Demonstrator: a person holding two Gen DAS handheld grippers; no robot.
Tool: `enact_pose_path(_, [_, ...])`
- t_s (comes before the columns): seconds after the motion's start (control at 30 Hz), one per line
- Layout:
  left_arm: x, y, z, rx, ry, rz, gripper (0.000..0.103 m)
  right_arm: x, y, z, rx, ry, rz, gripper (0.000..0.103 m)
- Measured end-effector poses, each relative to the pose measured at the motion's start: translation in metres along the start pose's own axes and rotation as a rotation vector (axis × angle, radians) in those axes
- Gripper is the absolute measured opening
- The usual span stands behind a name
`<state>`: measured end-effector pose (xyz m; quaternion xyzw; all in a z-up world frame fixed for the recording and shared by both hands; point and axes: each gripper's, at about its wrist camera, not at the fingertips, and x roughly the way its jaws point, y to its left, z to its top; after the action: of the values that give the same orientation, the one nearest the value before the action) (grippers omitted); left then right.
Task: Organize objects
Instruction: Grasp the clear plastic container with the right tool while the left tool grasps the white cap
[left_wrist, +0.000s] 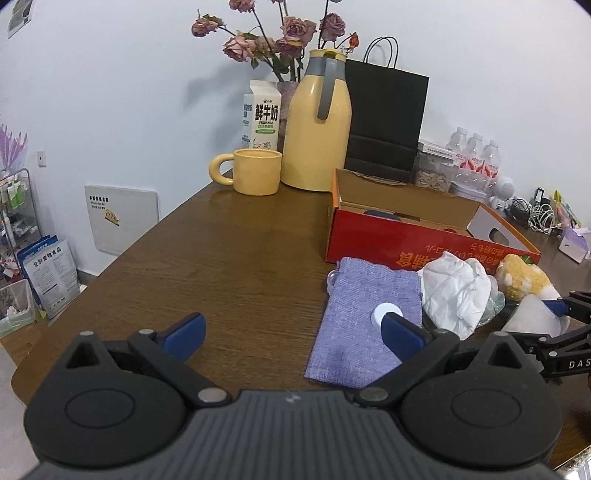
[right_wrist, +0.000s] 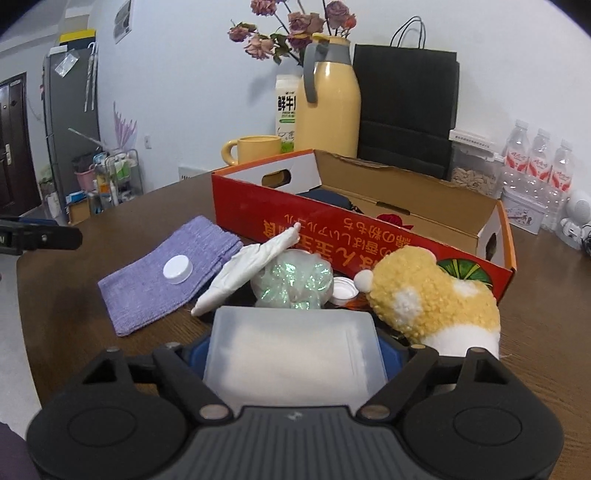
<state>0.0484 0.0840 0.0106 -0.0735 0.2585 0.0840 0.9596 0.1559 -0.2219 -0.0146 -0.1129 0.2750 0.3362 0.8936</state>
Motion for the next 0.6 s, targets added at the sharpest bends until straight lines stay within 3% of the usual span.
enact_pose_path(0.37, [0.031, -0.032, 0.01, 0.056, 0.018, -0.064, 0.103, -0.021, 0.019, -0.006, 0.142, -0.176, -0.195, 0.083])
enact_pose_path(0.6, [0.059, -0.058, 0.01, 0.101, 0.018, -0.087, 0.103, -0.024, 0.028, -0.001, 0.12, -0.195, -0.246, 0.083])
